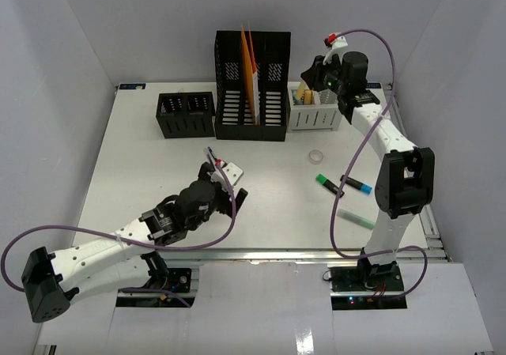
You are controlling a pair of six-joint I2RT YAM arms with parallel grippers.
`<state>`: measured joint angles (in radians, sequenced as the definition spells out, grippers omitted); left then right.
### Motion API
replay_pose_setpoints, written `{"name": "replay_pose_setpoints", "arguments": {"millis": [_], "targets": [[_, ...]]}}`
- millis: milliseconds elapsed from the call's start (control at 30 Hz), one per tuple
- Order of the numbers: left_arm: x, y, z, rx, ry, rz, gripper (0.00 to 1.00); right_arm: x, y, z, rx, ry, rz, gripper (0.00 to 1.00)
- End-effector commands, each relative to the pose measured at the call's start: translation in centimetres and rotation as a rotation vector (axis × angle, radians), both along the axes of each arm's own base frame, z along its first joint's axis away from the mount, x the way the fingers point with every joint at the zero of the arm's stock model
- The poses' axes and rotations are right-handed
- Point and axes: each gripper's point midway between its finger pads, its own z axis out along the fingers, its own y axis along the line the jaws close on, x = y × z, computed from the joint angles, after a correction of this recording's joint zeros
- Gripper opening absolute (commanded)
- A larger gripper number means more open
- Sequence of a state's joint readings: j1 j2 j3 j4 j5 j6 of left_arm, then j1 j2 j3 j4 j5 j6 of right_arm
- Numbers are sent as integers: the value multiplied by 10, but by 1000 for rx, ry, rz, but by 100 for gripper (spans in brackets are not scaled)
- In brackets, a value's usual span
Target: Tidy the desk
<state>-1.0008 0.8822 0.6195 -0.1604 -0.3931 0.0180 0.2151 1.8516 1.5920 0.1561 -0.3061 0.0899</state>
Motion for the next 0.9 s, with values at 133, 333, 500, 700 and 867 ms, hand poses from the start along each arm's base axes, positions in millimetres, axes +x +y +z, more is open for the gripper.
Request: {"name": "replay_pose_setpoints", "arguments": {"millis": [133,333,500,700,867], "targets": [[4,22,-1,56,-21,80,98,45,-21,19,-110,-155,-148,8],[5,22,-3,57,-11,88,98,53,-21,-10,-161,-125,-138,8],[5,21,-4,54,-10,84,98,44,-19,-31,-215,-118,-104,8],[5,20,-4,55,-11,82,98,37,-14,-48,-240,-91,-70,24],[4,21,-2,44,-13,82,98,34,-8,-56,-273,-80,-49,53]]}}
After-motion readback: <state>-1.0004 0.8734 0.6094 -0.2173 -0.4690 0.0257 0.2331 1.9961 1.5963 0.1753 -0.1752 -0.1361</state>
